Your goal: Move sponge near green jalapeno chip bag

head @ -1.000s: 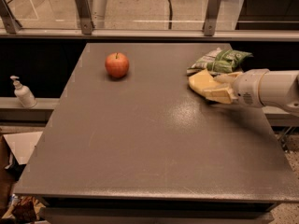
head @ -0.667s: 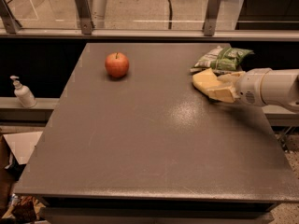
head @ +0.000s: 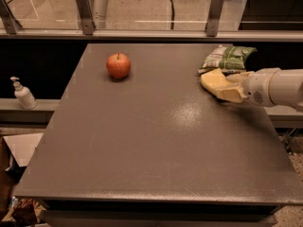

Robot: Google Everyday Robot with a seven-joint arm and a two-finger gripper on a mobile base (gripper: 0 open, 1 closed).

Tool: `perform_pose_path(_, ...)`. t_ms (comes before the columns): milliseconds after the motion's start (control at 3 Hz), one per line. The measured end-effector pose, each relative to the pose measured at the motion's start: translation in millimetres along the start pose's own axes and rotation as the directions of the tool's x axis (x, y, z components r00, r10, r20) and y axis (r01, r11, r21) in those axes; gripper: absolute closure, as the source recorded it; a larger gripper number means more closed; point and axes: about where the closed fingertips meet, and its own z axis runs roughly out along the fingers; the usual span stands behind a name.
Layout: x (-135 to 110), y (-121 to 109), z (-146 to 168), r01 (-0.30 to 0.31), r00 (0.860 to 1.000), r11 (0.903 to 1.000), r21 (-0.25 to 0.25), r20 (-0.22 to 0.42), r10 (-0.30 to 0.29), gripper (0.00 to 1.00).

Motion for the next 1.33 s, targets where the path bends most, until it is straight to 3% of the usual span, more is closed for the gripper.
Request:
perform_pose_path(333,1.9,-2.9,-3.6,-0.003,1.0,1.0,0.005,-0.003,0.003,0.13)
perform_pose_path(667,3.9,-5.9,-7.3,-0.011,1.0,0.9999,0.009,-0.002,0.011,0.0)
perform_pose_path(1333,14.2,0.1,-42.9,-0.096,0.992,0.9949,-0.03,0.077,0.098,0.0)
